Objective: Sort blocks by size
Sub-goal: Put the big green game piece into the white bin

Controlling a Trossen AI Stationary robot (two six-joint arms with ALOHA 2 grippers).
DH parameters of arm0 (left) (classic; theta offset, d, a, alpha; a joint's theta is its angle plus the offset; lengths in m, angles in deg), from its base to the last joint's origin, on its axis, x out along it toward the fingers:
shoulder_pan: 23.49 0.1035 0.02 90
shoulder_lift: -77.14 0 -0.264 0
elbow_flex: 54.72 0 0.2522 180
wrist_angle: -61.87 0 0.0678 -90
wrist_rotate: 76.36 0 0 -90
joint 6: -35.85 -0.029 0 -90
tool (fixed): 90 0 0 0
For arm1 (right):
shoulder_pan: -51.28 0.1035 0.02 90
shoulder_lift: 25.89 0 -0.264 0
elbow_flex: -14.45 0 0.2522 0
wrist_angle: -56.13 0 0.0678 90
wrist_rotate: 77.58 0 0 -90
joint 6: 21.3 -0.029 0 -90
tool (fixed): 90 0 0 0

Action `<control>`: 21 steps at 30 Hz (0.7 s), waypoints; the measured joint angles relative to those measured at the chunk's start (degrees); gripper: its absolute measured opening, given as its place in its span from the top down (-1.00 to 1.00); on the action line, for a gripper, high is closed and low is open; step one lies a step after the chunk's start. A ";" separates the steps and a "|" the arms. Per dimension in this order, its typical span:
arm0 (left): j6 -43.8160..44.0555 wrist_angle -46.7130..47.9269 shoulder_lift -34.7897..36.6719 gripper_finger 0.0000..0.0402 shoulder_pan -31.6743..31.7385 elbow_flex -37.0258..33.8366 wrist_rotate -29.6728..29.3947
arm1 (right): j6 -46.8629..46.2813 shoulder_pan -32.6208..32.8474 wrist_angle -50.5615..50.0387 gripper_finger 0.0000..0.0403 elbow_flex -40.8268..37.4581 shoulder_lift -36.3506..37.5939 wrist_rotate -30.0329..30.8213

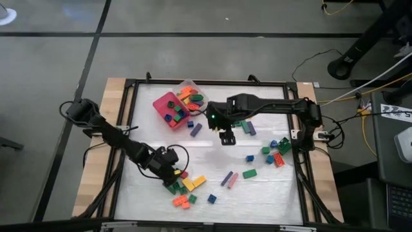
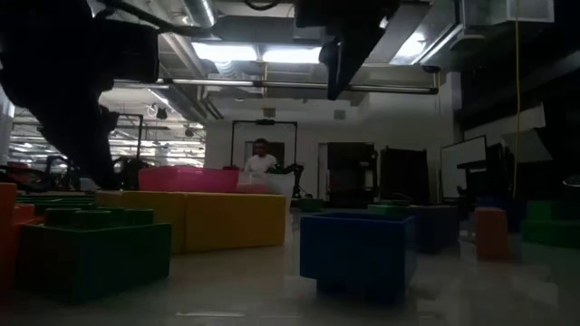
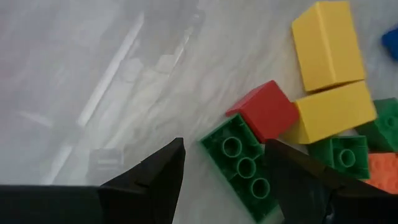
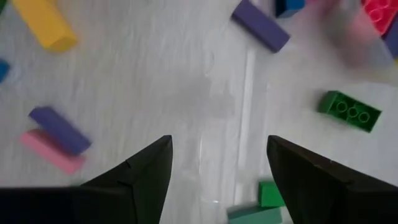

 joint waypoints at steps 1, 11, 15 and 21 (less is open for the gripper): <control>0.36 0.07 -0.68 -0.05 0.00 0.00 0.23 | 0.00 0.43 -0.54 -0.30 -0.02 0.00 0.08; 3.87 -0.65 -4.39 -0.05 0.01 0.15 3.12 | 0.03 3.93 -3.36 -0.30 -0.02 0.00 2.42; 4.25 -1.93 -4.50 -0.05 0.15 0.09 3.34 | -0.06 4.54 -4.30 -0.30 -0.02 0.00 2.54; 4.95 -4.17 -4.63 -0.05 0.17 -0.02 3.85 | -0.16 4.38 -7.80 -0.30 -0.04 0.00 4.90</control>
